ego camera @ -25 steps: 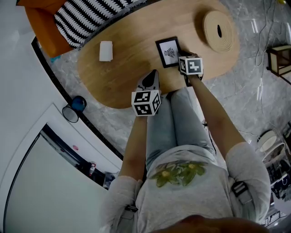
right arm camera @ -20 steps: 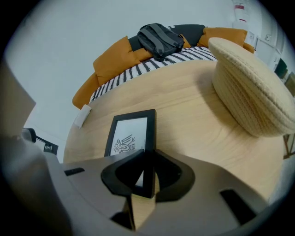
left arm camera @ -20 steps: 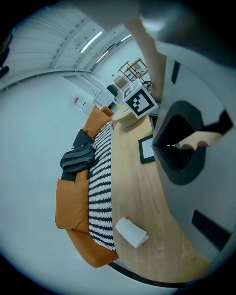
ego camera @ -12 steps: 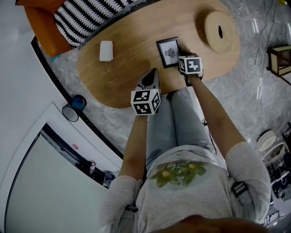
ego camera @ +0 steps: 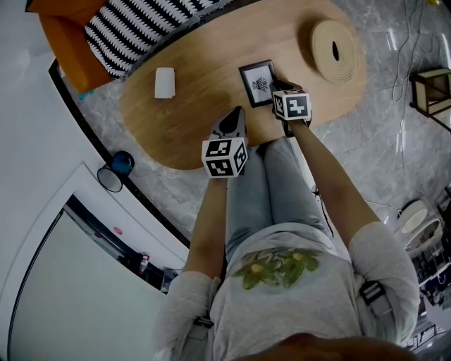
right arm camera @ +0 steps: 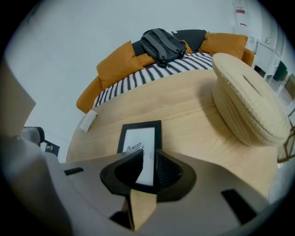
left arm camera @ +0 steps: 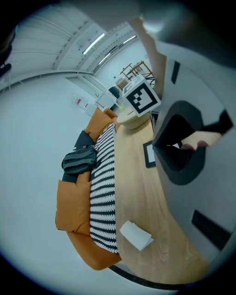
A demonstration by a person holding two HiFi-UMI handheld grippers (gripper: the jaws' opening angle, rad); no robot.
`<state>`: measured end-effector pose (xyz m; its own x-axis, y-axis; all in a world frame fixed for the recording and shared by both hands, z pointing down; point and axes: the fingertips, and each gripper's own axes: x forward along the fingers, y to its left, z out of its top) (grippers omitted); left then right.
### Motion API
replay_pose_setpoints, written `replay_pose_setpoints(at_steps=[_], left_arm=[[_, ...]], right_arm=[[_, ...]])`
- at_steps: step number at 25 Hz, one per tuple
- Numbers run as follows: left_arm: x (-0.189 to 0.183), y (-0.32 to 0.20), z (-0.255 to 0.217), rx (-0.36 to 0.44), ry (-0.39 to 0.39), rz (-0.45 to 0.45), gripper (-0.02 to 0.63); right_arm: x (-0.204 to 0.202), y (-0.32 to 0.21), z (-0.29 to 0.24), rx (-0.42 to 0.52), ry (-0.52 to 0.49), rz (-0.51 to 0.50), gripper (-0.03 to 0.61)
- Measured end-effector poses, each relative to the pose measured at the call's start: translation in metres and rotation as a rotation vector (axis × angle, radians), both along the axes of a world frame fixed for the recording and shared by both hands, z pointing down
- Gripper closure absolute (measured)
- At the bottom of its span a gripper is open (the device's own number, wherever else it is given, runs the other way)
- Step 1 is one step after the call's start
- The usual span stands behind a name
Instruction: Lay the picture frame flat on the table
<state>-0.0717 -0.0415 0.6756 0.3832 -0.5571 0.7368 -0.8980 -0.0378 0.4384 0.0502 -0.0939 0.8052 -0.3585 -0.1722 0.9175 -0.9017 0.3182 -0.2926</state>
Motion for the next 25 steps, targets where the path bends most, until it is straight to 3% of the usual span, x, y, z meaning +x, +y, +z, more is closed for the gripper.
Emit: replay_pose_setpoints(at_steps=[7, 13, 25], left_arm=[[-0.006, -0.013, -0.027, 0.029, 0.007, -0.005, 0.598], [-0.014, -0.024, -0.057, 0.061, -0.005, -0.003, 0.598], [-0.025, -0.026, -0.116, 0.094, -0.012, 0.004, 0.598]], right_arm=[[-0.006, -0.009, -0.046, 0.057, -0.039, 0.007, 0.571], [-0.01, 0.004, -0.081, 0.022, -0.054, -0.03, 0.572], [-0.021, 0.021, -0.163, 0.074, -0.077, -0.105, 0.572]])
